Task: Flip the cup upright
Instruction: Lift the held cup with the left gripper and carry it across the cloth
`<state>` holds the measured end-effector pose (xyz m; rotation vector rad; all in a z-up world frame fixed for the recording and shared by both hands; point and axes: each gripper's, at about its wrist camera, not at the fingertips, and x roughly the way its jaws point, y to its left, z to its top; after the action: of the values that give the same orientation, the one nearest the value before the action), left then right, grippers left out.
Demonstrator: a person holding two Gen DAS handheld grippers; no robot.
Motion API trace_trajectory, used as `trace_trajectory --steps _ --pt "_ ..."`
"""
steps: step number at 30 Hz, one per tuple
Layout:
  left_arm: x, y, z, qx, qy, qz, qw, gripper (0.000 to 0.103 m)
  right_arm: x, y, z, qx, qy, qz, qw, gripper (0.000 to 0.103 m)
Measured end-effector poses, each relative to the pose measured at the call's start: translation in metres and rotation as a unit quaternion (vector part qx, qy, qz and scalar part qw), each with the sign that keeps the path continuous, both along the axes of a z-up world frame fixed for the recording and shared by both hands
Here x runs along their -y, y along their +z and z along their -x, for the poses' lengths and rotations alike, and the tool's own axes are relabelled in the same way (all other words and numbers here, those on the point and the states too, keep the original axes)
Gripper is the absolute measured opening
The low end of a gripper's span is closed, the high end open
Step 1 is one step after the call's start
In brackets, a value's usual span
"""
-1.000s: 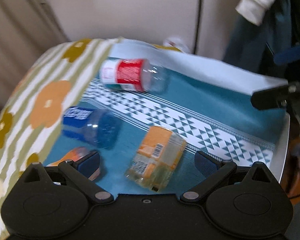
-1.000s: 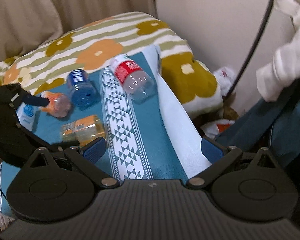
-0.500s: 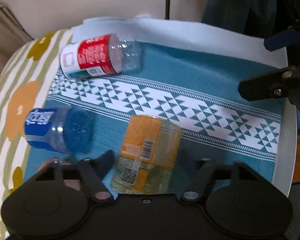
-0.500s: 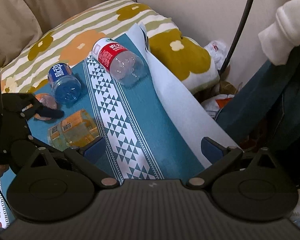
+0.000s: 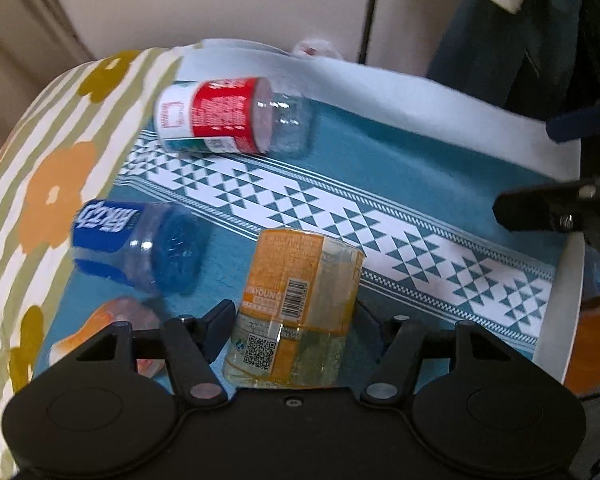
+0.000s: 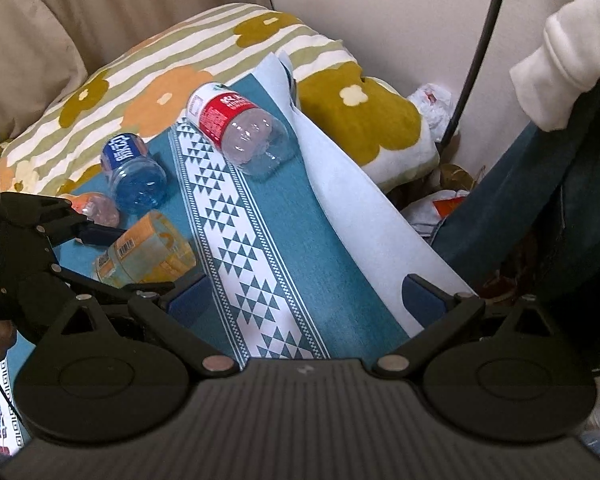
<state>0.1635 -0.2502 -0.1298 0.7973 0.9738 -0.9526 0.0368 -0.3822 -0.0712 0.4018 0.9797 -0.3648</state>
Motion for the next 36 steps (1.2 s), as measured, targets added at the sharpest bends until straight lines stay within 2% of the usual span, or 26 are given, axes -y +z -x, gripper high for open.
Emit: trace_trajectory --steps 7,10,13,18,22,28,31,36 --pt "-0.025 0.032 0.011 0.011 0.092 0.029 0.9953 0.068 -0.005 0.013 0.0 0.025 0.048 0.001 0.999 0.103" --pt "-0.041 0.043 0.015 0.014 0.145 0.042 0.9885 0.068 -0.011 0.016 -0.002 0.033 0.079 0.0 0.996 0.103" --pt "-0.064 0.048 0.022 0.011 0.207 0.054 0.9767 0.068 -0.02 0.019 -0.004 0.04 0.113 -0.001 0.993 0.103" --pt "-0.099 0.048 0.031 -0.012 0.317 0.079 0.945 0.068 -0.038 0.018 -0.008 0.041 0.17 -0.003 0.985 0.103" --pt "-0.125 0.041 0.04 -0.042 0.397 0.104 0.9108 0.068 -0.053 0.013 -0.009 0.037 0.211 -0.005 0.977 0.103" --pt "-0.147 0.02 0.051 -0.063 0.476 0.122 0.8686 0.068 -0.071 0.002 -0.01 0.018 0.258 -0.006 0.966 0.103" --pt "-0.151 0.009 0.054 -0.073 0.503 0.128 0.8514 0.068 -0.075 -0.008 -0.008 0.005 0.273 -0.004 0.962 0.103" --pt "-0.158 -0.004 0.053 -0.076 0.532 0.132 0.8327 0.068 -0.075 -0.017 -0.008 -0.008 0.282 -0.005 0.959 0.103"
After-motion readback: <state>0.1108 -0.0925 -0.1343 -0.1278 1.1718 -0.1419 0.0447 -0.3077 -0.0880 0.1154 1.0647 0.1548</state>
